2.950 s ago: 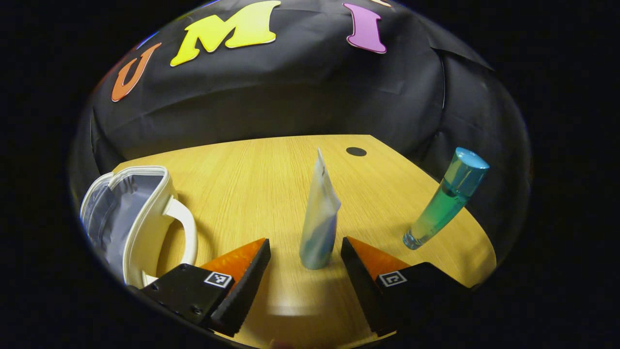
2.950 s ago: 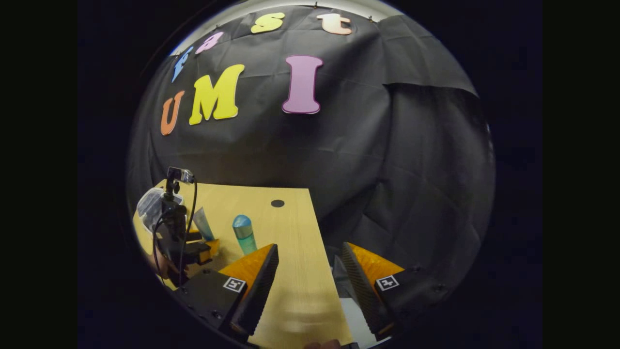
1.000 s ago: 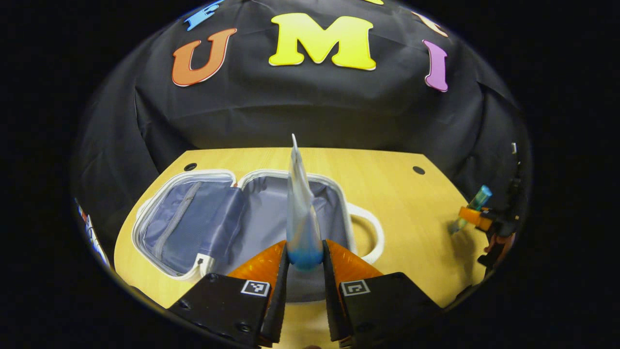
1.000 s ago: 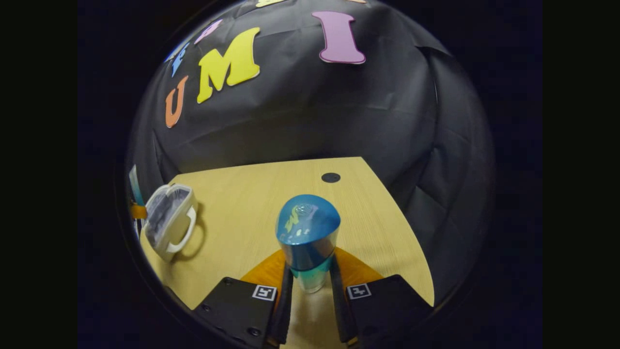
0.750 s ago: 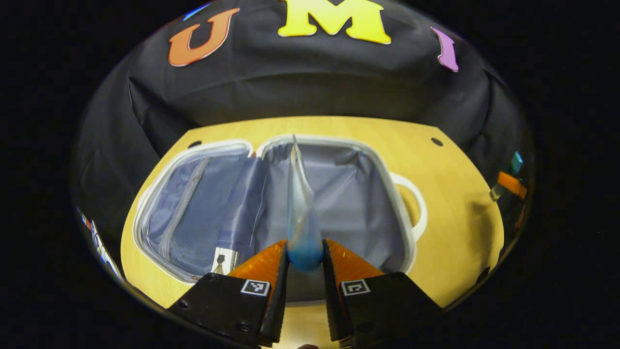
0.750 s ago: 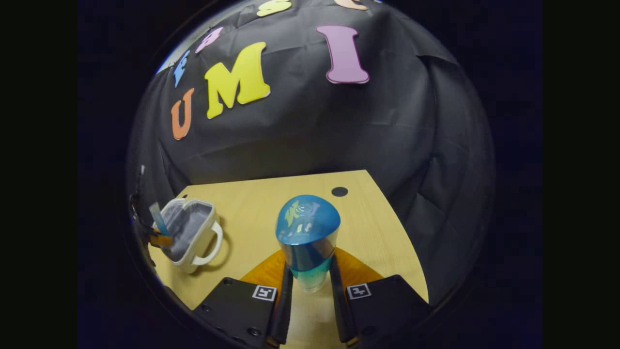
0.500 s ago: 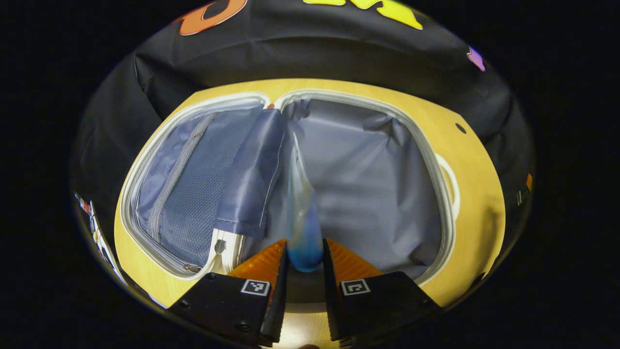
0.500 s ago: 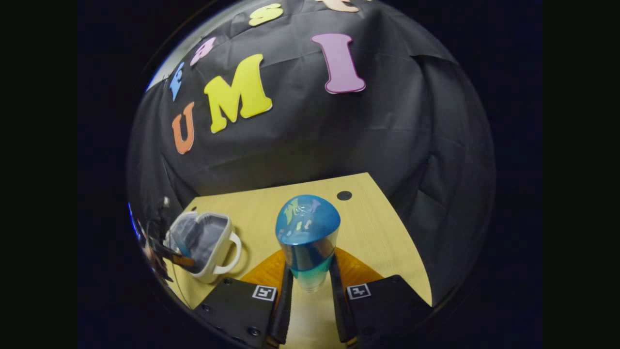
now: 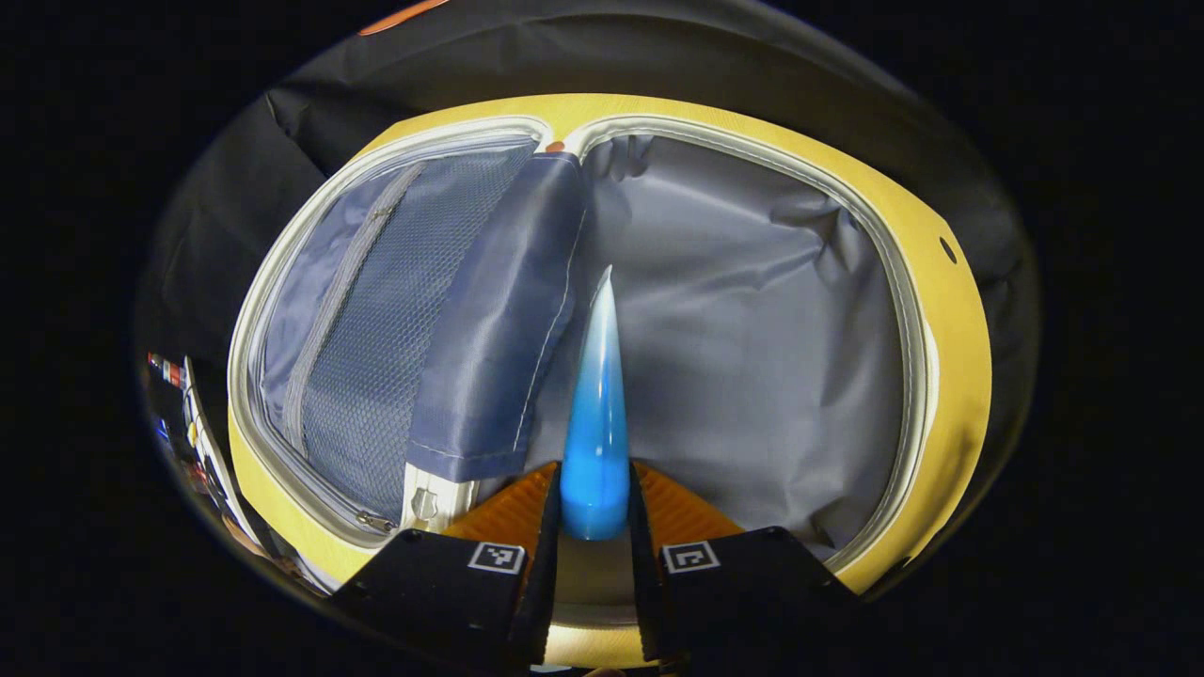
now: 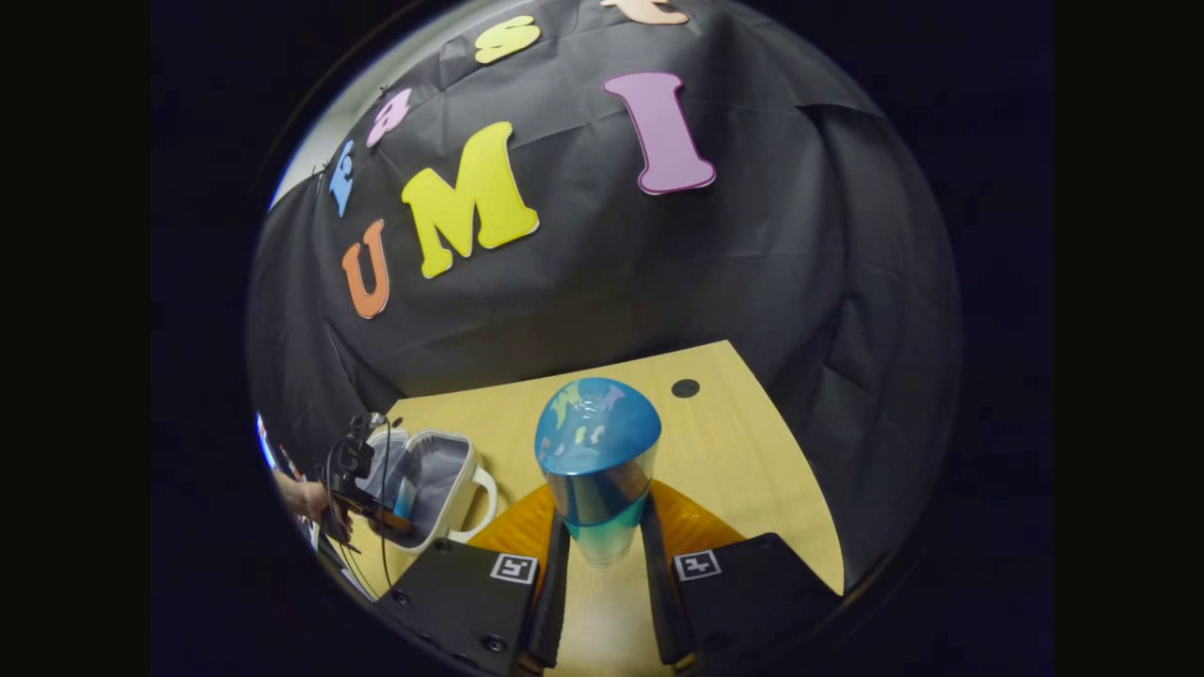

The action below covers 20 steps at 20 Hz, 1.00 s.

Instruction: First open the suitcase, pack the skin care products into it, and then close the suitcase.

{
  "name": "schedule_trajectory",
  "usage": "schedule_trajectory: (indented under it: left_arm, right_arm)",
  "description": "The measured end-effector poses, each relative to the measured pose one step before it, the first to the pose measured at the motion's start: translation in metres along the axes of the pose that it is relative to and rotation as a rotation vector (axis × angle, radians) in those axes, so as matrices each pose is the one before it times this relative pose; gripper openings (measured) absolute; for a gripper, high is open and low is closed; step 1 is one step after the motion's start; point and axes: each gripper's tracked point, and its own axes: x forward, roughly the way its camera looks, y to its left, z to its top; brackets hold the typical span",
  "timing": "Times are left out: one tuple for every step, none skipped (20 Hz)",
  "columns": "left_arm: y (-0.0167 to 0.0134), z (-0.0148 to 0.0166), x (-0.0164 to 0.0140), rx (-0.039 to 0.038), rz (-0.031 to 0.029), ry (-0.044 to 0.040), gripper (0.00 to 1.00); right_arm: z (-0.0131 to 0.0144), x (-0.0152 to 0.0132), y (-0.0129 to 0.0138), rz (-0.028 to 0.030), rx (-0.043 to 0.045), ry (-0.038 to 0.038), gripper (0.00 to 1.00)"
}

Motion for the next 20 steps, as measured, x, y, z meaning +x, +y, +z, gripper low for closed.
schedule_trajectory:
  left_arm:
    - [-0.00087,-0.00032,0.00003,0.00102,0.00402,0.00043,0.39]
    - [-0.00188,-0.00012,-0.00034,0.00235,-0.00018,0.00148,0.39]
    - [-0.00202,0.00029,-0.00029,0.00594,-0.00208,0.0022,0.4]
    - [-0.00055,-0.00027,0.00082,0.00617,-0.00051,0.00067,0.41]
    - [-0.00197,0.00071,0.00037,0.00123,-0.00269,-0.00095,0.41]
    - [-0.00145,0.00022,-0.00041,0.00408,-0.00506,-0.00379,0.42]
    - [-0.00087,0.00003,0.00062,0.00247,-0.00121,-0.00075,0.42]
    - [-0.00176,-0.00022,-0.00092,0.00229,-0.00666,-0.00063,0.43]
    - [-0.00241,0.00121,-0.00098,0.00729,-0.0079,-0.00535,0.44]
    - [-0.00254,0.00068,0.00087,0.00797,-0.01014,-0.00766,0.47]
    - [0.0006,0.00017,-0.00185,0.00841,0.00496,-0.00279,0.57]
    - [-0.0009,0.00113,-0.00064,0.00246,-0.00477,-0.00639,0.58]
    - [-0.00242,0.00057,-0.00137,-0.00629,-0.0085,-0.0069,0.6]
    - [0.00011,0.00173,-0.0035,-0.00326,-0.00527,-0.01494,0.64]
    - [-0.00242,0.00264,-0.00612,-0.0033,-0.01246,-0.0252,0.64]
    - [-0.00326,0.00248,-0.00641,-0.00661,-0.0199,-0.02918,0.64]
    - [-0.00366,0.0005,-0.0099,-0.00453,-0.02576,-0.02362,0.64]
    - [-0.00016,0.00165,-0.01112,-0.00022,-0.00702,-0.02915,0.7]
    - [0.00424,0.00282,-0.00931,0.00916,0.00444,-0.03574,0.85]
    - [0.00528,0.00439,-0.01264,0.01162,0.00287,-0.0418,1.0]
  right_arm:
    - [-0.00239,-0.00042,-0.00021,0.00046,0.0008,0.00572,0.35]
    - [-0.00252,-0.00101,-0.00028,0.00237,0.00155,0.00598,0.35]
    - [-0.0024,-0.00037,0.00039,0.00205,-0.0004,0.00519,0.36]
    - [-0.00204,-0.00142,0.00077,0.00226,-0.00094,0.00263,0.36]
    - [-0.00184,0.00028,0.00209,0.00299,-0.0043,0.00276,0.35]
    - [-0.00004,-0.00206,0.00252,0.00339,-0.00485,-0.00173,0.35]
    - [0.0004,-0.00092,0.00307,0.00382,-0.00853,0.0001,0.35]
    - [-0.0008,-0.00001,0.00402,0.00649,-0.00859,0.00053,0.35]
    - [-0.00101,-0.00051,0.00415,0.00758,-0.00823,0.00011,0.36]
    - [-0.00031,-0.001,0.00601,0.00824,-0.0096,-0.00037,0.35]
    - [-0.00009,-0.00081,0.00548,0.00792,-0.00953,0.00082,0.35]
    - [-0.00047,0.00078,0.00628,0.0085,-0.01068,0.00068,0.35]
    - [-0.00031,-0.00007,0.00815,0.01105,-0.01414,0.00243,0.35]
    - [-0.00056,0.00055,0.00917,0.01307,-0.01389,0.00167,0.35]
    - [0.00034,0.00352,0.01087,0.01414,-0.01232,0.0034,0.35]
    - [0.0007,0.00289,0.01421,0.01746,-0.00958,0.00509,0.35]
    - [0.00169,0.00328,0.01585,0.01978,-0.00781,0.00254,0.38]
    - [0.00241,0.00545,0.01874,0.02194,-0.00639,0.0029,0.35]
    - [0.00295,0.00839,0.01996,0.02472,-0.0056,0.00219,0.35]
    - [0.00234,0.00973,0.02265,0.02571,-0.00607,0.00814,0.35]
